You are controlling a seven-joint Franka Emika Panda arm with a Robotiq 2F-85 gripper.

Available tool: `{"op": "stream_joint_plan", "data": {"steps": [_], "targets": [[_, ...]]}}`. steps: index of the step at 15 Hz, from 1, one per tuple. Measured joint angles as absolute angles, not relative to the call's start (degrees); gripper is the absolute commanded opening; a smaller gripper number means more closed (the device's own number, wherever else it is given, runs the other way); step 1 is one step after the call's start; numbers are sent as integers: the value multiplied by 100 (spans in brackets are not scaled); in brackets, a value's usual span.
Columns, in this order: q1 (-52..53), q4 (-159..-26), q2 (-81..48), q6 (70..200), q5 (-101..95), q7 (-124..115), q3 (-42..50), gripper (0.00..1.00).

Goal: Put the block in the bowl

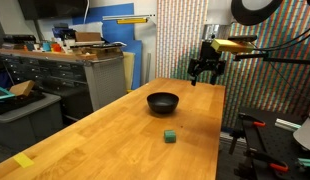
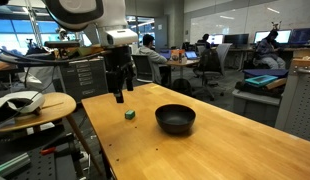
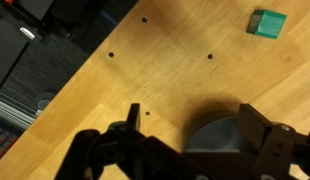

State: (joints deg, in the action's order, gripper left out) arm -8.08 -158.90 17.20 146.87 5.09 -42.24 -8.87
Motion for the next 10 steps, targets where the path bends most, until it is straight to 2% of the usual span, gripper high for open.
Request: {"op": "stream_joint_plan", "data": {"steps": [5,10], "targets": [[-479,-15771,942,15365,358,-4980,-1194,100],[-197,-15592,-52,16109,-585,-6153,-1273,100]]}}
